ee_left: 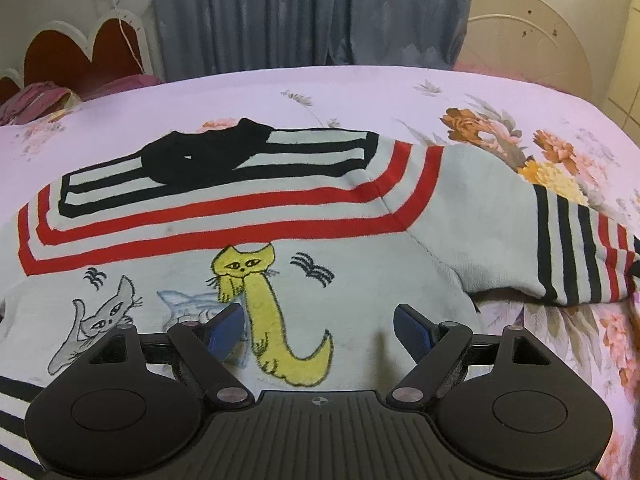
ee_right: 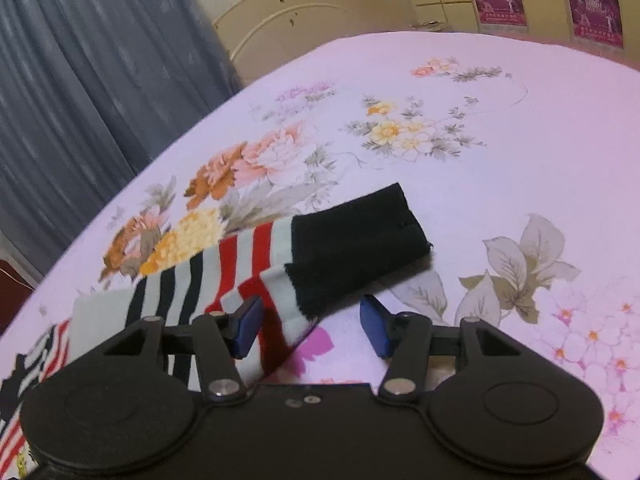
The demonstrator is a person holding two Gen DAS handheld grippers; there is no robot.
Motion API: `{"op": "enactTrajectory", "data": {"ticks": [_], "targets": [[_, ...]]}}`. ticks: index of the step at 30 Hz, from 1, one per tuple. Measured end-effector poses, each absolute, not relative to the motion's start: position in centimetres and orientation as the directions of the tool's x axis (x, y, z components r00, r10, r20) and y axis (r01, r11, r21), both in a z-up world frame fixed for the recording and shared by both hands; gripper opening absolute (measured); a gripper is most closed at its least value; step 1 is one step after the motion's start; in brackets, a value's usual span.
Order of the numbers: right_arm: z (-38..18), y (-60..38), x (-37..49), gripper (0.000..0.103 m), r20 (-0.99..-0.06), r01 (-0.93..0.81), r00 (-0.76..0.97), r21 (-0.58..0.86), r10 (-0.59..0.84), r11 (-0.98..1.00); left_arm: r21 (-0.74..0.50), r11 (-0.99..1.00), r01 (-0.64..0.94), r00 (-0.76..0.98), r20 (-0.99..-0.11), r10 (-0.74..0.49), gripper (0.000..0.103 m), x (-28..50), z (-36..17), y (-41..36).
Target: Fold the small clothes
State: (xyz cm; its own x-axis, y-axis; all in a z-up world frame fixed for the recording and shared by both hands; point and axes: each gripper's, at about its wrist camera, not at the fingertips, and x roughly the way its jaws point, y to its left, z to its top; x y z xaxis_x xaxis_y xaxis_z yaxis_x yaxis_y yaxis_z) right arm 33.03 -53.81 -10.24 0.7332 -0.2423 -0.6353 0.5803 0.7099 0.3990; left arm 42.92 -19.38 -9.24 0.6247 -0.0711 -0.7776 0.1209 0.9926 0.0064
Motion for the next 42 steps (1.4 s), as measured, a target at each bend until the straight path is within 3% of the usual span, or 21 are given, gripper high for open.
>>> {"op": "enactTrajectory", "data": {"ticks": [7, 10, 14, 19, 24, 30, 31, 34, 35, 36, 37, 39, 42], "targets": [[-10.4, -54.8, 33.5, 0.021, -0.619, 0.576, 0.744, 0.404, -0.252, 0.71, -0.008, 0.997, 0.081, 0.645, -0.762, -0.058, 0.081, 43.9, -8.4, -17.9], [-9.8, -54.5, 34.8, 0.008, -0.62, 0.546, 0.744, 0.347, -0.25, 0.763, 0.035, 0.999, 0.03, 0.645, -0.764, 0.007, 0.081, 44.2, -8.6, -15.8], [-6.6, -50.6, 37.3, 0.008, -0.548, 0.403, 0.812, 0.275, -0.202, 0.873, -0.012, 1.0, -0.014, 0.644, -0.765, 0.0, 0.081, 44.3, -8.9, -11.8], [-3.6, -40.2, 41.5, 0.008, -0.496, 0.082, 0.866, 0.254, 0.057, 0.964, -0.067, 0.994, -0.081, 0.653, -0.757, 0.002, 0.081, 44.3, -9.5, -6.3], [-4.4, -28.3, 44.5, 0.008, -0.549, -0.162, 0.8, 0.19, 0.242, 0.968, -0.142, 0.987, -0.079, 0.661, -0.748, -0.055, 0.081, 44.3, -9.7, -1.6], [-9.0, -18.7, 46.3, 0.009, -0.69, -0.292, 0.659, 0.134, 0.3, 0.947, -0.212, 0.974, -0.076, 0.643, -0.757, -0.115, 0.081, 44.5, -10.5, 2.8], [-9.6, -17.6, 46.0, 0.011, -0.704, -0.293, 0.649, 0.117, 0.287, 0.949, -0.22, 0.973, -0.072, 0.641, -0.758, -0.124, 0.081, 44.6, -10.7, 3.2], [-9.6, -16.4, 45.0, 0.032, -0.687, -0.299, 0.667, 0.109, 0.289, 0.948, -0.259, 0.965, -0.048, 0.636, -0.752, -0.17, 0.081, 45.0, -11.2, 3.6], [-9.5, -16.3, 44.8, 0.047, -0.688, -0.315, 0.657, 0.123, 0.309, 0.941, -0.278, 0.96, -0.033, 0.635, -0.748, -0.195, 0.081, 45.3, -11.4, 3.3], [-9.3, -16.2, 44.5, 0.054, -0.689, -0.329, 0.649, 0.128, 0.322, 0.936, -0.292, 0.956, -0.017, 0.633, -0.744, -0.216, 0.081, 45.7, -11.5, 3.0], [-8.9, -16.6, 44.2, 0.053, -0.682, -0.327, 0.656, 0.128, 0.323, 0.936, -0.307, 0.952, 0.003, 0.631, -0.738, -0.24, 0.081, 46.1, -11.5, 2.4], [-7.8, -17.8, 43.4, 0.033, -0.634, -0.293, 0.697, 0.176, 0.336, 0.94, -0.341, 0.939, 0.039, 0.625, -0.725, -0.289, 0.081, 47.1, -11.5, 1.0], [-6.1, -20.1, 42.6, 0.022, -0.596, -0.205, 0.747, 0.213, 0.293, 0.955, -0.413, 0.908, 0.07, 0.6, -0.71, -0.369, 0.081, 48.9, -12.0, -0.8]]}}
